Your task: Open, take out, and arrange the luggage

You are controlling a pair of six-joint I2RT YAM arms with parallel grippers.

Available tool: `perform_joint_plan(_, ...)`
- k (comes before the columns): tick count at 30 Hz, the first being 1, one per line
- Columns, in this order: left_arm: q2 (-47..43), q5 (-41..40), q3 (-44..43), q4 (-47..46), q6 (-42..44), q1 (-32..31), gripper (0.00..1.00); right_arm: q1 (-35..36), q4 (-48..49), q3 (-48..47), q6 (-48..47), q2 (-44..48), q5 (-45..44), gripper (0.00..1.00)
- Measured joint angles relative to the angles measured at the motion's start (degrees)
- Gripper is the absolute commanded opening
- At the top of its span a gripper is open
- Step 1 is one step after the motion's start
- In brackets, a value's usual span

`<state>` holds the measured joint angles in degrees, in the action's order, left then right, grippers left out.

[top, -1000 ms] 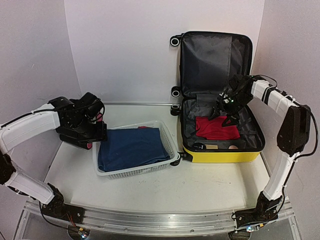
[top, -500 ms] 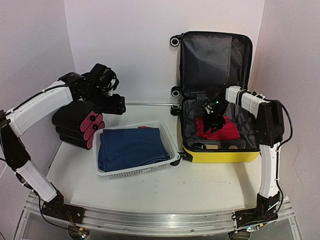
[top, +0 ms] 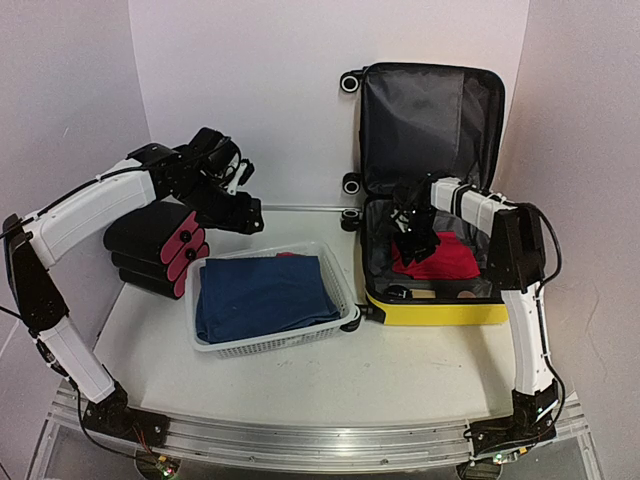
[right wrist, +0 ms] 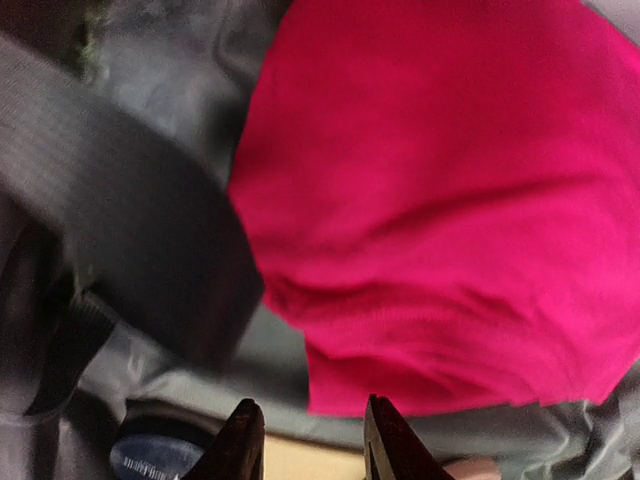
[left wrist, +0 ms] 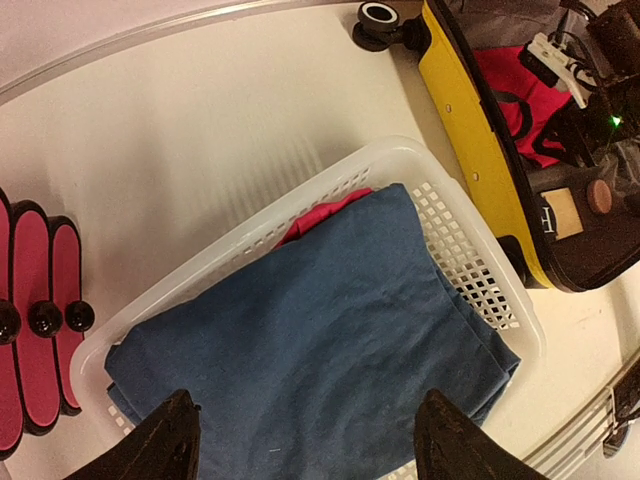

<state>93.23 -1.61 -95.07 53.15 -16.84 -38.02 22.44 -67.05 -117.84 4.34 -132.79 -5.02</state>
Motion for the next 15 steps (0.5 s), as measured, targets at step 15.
perform_joint_plan(15, 0.00, 0.44, -0.20, 1.46, -0.04, 0.00, 0.77, 0.00, 0.33, -2.75, -6.03, -7.41, -4.28, 0.64)
